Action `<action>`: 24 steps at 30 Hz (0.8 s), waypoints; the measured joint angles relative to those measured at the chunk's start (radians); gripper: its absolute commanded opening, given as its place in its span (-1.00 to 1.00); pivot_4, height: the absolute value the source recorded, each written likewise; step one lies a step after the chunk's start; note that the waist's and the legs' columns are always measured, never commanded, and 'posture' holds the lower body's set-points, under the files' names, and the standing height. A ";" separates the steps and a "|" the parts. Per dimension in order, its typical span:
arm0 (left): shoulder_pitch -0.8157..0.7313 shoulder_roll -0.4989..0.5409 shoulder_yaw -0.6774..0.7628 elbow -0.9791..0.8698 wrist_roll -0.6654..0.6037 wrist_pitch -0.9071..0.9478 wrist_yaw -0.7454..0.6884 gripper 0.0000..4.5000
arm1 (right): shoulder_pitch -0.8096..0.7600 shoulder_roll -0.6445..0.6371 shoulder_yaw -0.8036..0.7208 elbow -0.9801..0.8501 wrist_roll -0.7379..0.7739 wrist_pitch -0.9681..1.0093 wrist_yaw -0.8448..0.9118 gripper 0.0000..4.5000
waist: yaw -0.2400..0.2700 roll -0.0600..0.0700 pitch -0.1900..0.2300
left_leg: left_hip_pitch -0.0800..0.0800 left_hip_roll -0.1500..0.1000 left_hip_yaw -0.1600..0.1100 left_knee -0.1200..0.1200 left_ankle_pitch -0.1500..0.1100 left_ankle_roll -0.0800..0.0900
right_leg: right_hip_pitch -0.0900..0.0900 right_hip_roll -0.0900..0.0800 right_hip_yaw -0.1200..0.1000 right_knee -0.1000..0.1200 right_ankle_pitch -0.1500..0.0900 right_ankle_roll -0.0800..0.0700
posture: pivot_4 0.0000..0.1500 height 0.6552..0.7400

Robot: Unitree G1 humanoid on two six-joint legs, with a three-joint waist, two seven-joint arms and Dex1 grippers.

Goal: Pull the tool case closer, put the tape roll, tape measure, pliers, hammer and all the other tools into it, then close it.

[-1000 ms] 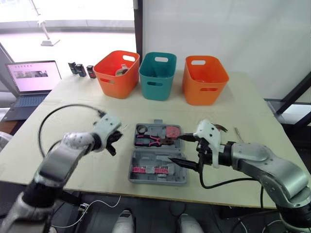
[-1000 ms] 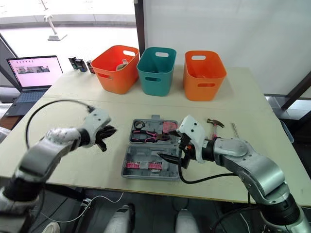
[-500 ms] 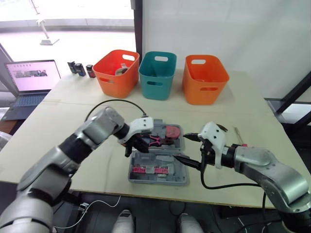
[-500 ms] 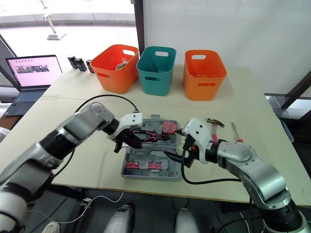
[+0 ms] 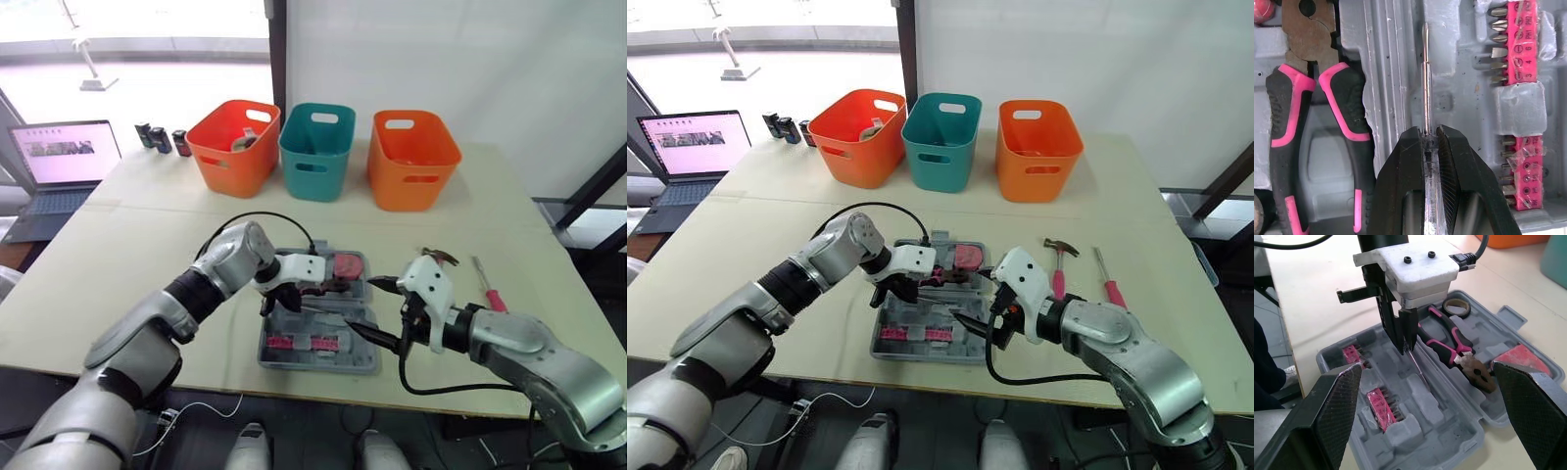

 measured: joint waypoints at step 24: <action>0.025 -0.057 0.035 -0.028 0.045 -0.035 0.019 -0.98 | 0.015 0.016 0.000 -0.012 0.021 0.009 -0.046 1.00 | -0.001 0.000 0.000 | 0.001 0.000 0.000 0.000 0.000 0.000 | 0.000 0.000 0.000 0.001 0.000 0.001 | 1.00 1.00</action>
